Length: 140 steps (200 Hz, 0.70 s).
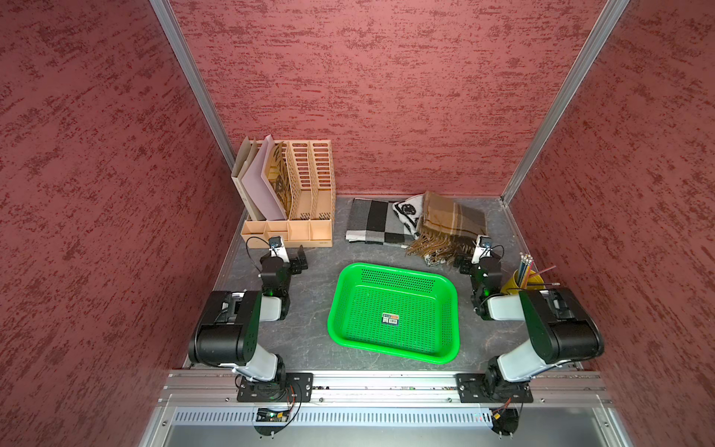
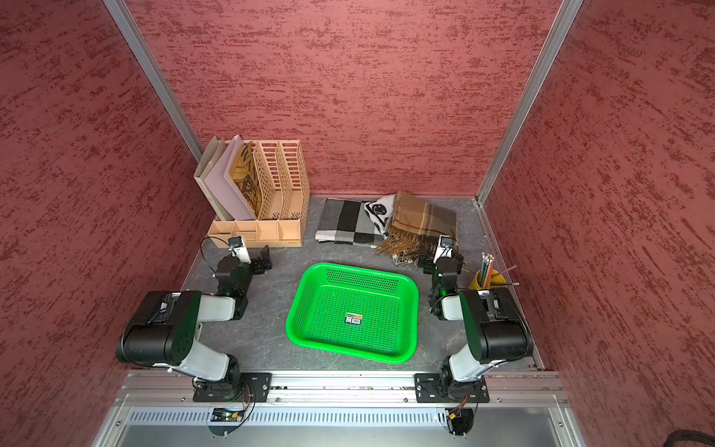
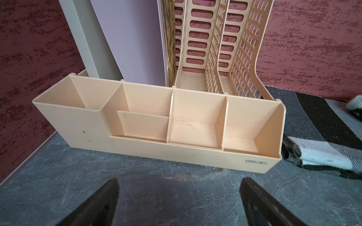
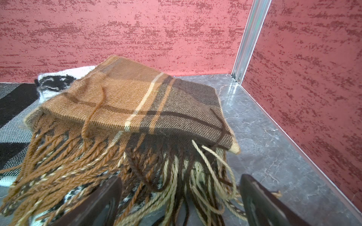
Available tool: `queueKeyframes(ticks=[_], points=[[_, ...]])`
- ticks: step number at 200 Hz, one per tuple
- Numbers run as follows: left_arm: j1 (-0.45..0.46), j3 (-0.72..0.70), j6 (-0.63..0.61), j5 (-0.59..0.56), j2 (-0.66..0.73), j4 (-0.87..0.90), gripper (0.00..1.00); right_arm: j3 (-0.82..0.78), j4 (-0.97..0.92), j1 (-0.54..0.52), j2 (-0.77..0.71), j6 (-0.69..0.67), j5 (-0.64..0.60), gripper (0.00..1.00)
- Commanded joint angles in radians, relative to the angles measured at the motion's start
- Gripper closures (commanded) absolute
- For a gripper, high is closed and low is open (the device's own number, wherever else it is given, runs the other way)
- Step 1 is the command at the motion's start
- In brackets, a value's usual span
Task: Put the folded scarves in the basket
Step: Pick up the scarf at the center of the board.
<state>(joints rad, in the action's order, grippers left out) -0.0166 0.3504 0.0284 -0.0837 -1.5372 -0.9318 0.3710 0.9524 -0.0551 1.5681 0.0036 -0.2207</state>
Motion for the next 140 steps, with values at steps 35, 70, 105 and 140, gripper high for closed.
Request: queueKeyframes(ticks=[35,70,105,140], points=[[0.019,0.002,-0.026,-0.030,0.030,0.000,0.00,-0.010,-0.022,-0.003,-0.067,-0.002,0.025,0.02],[0.190,0.105,-0.139,-0.188,0.344,0.323,0.00,0.060,-0.309,-0.078,-0.431,-0.043,-0.083,0.01],[0.289,0.398,0.310,-0.182,0.486,0.865,0.00,0.394,-0.884,-0.073,-0.681,0.286,0.003,0.02],[0.166,0.677,0.575,0.308,0.299,1.153,0.00,0.753,-1.315,-0.043,-0.486,0.412,0.080,0.03]])
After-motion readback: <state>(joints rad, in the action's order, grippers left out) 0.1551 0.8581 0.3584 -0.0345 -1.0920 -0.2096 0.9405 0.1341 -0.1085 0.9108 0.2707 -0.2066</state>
